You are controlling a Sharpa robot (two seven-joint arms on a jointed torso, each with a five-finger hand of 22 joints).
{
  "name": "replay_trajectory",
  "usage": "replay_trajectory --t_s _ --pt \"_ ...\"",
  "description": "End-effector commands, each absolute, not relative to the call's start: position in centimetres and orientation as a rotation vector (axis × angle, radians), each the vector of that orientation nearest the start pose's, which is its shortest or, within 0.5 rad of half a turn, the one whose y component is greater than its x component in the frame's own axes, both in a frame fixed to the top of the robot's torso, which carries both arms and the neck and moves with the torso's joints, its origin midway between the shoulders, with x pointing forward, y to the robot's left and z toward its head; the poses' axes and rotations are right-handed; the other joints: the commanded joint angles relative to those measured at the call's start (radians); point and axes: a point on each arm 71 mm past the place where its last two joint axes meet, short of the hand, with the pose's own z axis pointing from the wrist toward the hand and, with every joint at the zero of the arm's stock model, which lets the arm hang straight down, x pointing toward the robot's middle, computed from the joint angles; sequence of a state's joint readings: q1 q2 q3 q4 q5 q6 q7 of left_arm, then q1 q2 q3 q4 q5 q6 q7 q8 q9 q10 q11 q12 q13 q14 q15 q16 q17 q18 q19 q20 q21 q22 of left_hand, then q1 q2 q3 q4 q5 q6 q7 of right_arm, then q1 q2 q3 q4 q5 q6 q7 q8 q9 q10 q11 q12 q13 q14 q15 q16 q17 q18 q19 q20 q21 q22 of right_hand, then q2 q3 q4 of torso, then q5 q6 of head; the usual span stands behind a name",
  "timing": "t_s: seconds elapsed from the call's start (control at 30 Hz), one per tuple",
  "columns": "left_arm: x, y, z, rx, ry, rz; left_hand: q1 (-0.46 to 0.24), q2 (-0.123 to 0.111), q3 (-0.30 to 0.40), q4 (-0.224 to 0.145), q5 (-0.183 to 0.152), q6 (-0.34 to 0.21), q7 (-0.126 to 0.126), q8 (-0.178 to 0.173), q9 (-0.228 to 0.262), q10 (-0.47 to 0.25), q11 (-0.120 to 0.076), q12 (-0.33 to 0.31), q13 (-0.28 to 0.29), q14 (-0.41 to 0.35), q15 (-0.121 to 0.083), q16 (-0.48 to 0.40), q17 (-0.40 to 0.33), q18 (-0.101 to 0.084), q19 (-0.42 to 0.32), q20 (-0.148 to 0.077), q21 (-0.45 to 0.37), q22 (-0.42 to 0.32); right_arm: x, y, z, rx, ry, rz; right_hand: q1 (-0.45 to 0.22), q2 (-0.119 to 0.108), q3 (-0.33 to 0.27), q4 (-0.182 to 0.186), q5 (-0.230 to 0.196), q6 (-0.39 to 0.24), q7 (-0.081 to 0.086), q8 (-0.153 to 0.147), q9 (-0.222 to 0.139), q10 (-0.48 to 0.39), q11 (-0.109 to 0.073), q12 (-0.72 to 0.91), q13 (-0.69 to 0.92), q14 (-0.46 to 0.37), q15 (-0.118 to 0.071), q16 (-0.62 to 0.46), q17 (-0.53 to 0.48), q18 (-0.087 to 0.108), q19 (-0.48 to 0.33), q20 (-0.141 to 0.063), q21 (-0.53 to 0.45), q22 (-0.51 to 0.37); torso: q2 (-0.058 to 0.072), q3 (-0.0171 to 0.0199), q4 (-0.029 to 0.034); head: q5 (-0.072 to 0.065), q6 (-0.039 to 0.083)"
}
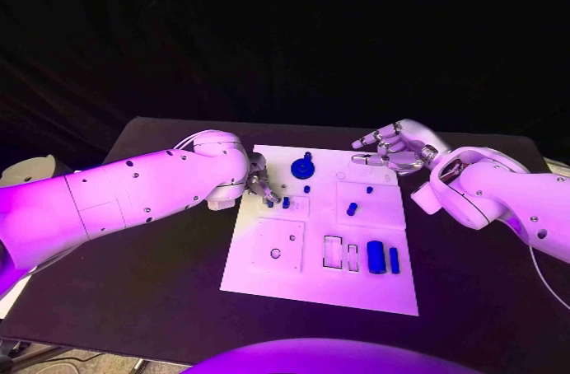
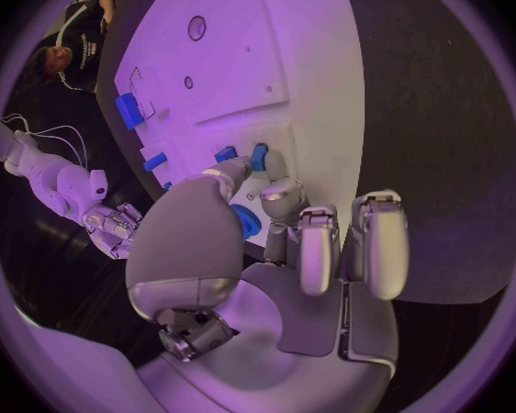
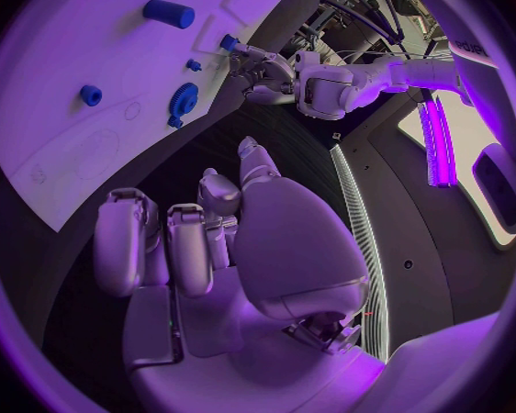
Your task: Assemble the parts on the task board
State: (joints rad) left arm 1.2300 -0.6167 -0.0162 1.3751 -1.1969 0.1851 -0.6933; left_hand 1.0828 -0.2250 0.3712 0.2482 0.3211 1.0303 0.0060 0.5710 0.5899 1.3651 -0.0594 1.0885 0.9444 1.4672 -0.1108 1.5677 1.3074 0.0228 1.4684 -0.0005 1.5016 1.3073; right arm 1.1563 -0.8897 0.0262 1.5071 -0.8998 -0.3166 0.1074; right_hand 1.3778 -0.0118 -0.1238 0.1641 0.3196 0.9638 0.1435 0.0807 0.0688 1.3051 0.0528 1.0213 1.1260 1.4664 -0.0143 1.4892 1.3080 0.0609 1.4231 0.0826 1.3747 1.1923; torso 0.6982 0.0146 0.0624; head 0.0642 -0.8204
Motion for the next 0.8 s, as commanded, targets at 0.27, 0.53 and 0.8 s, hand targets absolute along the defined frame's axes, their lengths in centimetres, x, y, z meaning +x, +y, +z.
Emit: replay_trajectory --t_s 0.27,0.53,0.8 --pt "50.5 16.4 -21.5 -0.141 2.298 -0.161 -0.052 0.054 -0.186 0.046 0.002 0.018 -0.001 -0.009 0.011 0.005 -0.003 0.011 0.006 0.104 -0.007 0.003 0.263 -0.011 0.095 -0.009 0.008 0.248 48.8 -22.6 -18.0 0.326 1.673 1.036 -0.005 0.002 -0.006 0.0 0.005 0.003 0.0 -0.005 0.0 -0.009 0.002 0.0 -0.004 0.078 -0.008 -0.007 0.156 0.016 -0.006 -0.003 -0.004 -0.002 0.0 -0.0006 -0.0002 -0.001 0.002" --pt "50.6 17.1 -20.6 -0.286 2.211 -0.262 -0.072 0.081 -0.233 0.046 0.004 -0.01 0.009 -0.026 0.011 -0.03 0.005 -0.042 -0.057 0.104 -0.002 0.003 0.263 0.002 0.086 -0.007 -0.062 0.23 48.8 -22.7 -18.0 0.327 1.673 1.035 -0.005 0.002 -0.006 0.0 0.005 0.003 0.0 -0.005 0.0 -0.009 0.002 0.0 -0.004 0.078 -0.008 -0.007 0.156 0.016 -0.006 -0.003 -0.004 -0.002 -0.001 0.0006 0.001 -0.001 0.005" --pt "50.9 17.0 -19.5 -0.457 2.091 -0.563 -0.082 0.108 -0.303 0.046 0.001 -0.082 0.041 -0.057 0.002 -0.174 0.035 -0.225 -0.273 0.095 0.022 -0.014 0.237 0.041 0.05 0.011 -0.295 0.165 48.8 -22.7 -18.0 0.328 1.672 1.033 -0.005 0.002 -0.006 0.0 0.005 0.003 0.0 -0.005 0.0 -0.009 0.002 0.0 -0.004 0.078 -0.008 -0.007 0.156 0.016 -0.006 -0.003 -0.004 -0.002 -0.001 0.0009 0.0005 -0.002 0.011"
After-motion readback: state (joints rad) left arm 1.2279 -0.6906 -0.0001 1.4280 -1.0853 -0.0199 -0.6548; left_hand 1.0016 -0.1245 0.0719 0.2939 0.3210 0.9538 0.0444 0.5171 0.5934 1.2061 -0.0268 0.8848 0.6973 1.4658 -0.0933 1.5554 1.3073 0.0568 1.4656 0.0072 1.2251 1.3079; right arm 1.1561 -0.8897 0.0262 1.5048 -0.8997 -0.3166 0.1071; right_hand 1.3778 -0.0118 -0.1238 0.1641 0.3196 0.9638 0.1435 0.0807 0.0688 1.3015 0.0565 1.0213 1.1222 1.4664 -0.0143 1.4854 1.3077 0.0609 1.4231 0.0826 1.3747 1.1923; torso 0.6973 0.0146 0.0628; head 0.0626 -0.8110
